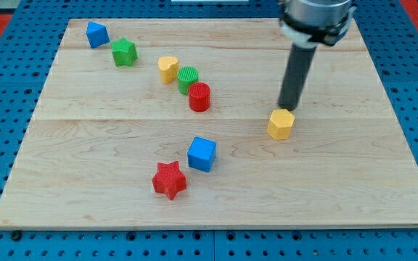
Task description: Place the yellow hexagon right to the blue cube
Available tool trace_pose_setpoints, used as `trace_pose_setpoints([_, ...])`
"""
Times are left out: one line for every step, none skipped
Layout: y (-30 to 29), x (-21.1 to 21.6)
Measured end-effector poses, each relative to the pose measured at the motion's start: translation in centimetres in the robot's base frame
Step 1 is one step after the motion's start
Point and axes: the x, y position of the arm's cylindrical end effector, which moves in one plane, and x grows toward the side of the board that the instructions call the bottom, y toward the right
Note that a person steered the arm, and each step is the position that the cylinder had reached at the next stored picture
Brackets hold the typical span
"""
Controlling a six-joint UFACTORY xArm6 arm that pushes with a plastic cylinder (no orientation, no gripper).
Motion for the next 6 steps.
trace_pose_setpoints([-1.9, 4.5])
trace_pose_setpoints([-1.8, 4.6])
trace_pose_setpoints([7.6, 2.8])
trace_pose_setpoints([3.5, 6.9])
trace_pose_setpoints([-6.0, 6.1])
trace_pose_setpoints([-4.4, 3.5])
